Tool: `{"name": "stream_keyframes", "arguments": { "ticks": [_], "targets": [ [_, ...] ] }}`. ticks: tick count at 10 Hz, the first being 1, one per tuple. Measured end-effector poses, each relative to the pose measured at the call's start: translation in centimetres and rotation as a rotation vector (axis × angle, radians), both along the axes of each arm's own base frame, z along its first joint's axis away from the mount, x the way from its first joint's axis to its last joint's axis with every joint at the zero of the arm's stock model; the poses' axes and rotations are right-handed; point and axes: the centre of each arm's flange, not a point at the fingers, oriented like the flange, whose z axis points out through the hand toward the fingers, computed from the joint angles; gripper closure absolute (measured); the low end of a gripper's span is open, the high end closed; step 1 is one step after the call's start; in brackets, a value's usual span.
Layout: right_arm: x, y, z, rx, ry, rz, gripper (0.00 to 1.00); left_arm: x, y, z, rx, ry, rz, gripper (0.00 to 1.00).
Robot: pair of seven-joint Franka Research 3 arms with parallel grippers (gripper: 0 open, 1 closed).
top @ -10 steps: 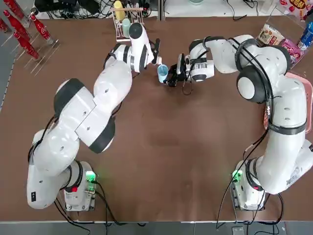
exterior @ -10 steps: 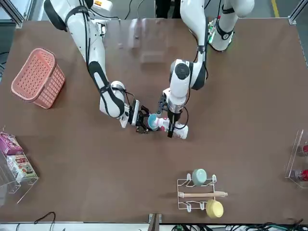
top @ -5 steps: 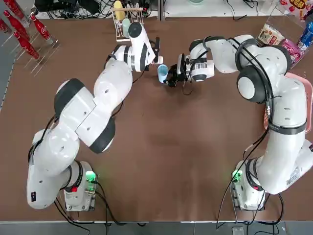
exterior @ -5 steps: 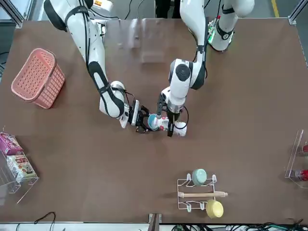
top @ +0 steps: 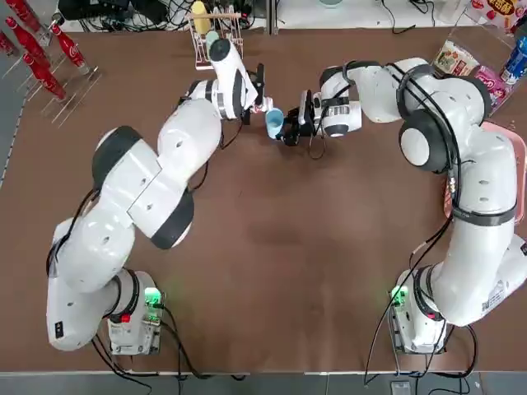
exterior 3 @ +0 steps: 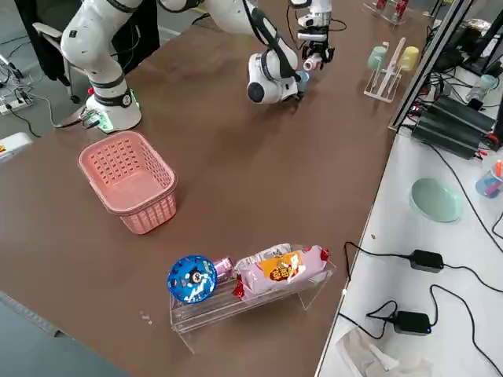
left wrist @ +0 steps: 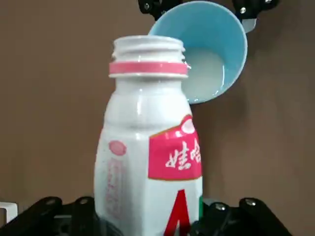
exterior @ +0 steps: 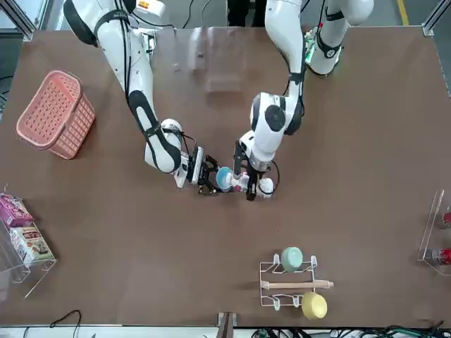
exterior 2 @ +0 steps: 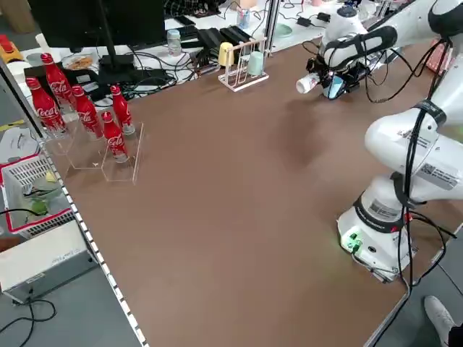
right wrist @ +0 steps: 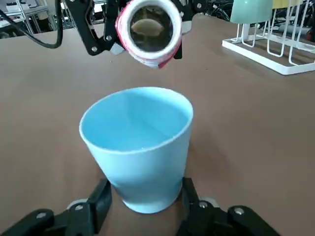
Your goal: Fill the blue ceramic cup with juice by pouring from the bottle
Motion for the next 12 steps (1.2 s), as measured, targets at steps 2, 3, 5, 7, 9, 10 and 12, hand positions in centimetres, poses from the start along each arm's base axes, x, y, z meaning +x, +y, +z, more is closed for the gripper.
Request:
{"name": "stream_keyframes", "arguments": {
  "ticks": [2,3,5,7,9,10,12],
  "targets": [
    [0.0,0.0,0.0,0.001,0.001,-0.001,0.36,0.6,0.5,0.2,-0.041,0.039,-0.002,0.59],
    [0.0,0.0,0.0,0.001,0.001,-0.001,0.36,1.0,1.0,0.7,-0.059,0.056,0.006,0.59],
    [0.0,-0.1,0.0,0.0,0.0,0.0,0.36,2.3,2.7,2.3,-0.114,0.081,0.0,0.59],
    [0.0,-0.1,-0.1,0.0,0.0,0.0,0.35,3.9,5.3,4.0,-0.166,0.096,-0.013,0.59],
    [-0.1,0.0,-0.1,0.001,0.001,0.001,0.3,6.0,9.5,5.8,-0.225,0.12,-0.022,0.59],
    [-0.2,0.1,-0.1,0.002,0.002,0.003,0.28,6.8,11.6,6.6,-0.258,0.127,-0.033,0.59],
    [-0.2,0.0,-0.1,0.003,0.004,0.001,0.21,7.2,16.0,7.3,-0.341,0.134,-0.041,0.6]
  ]
}}
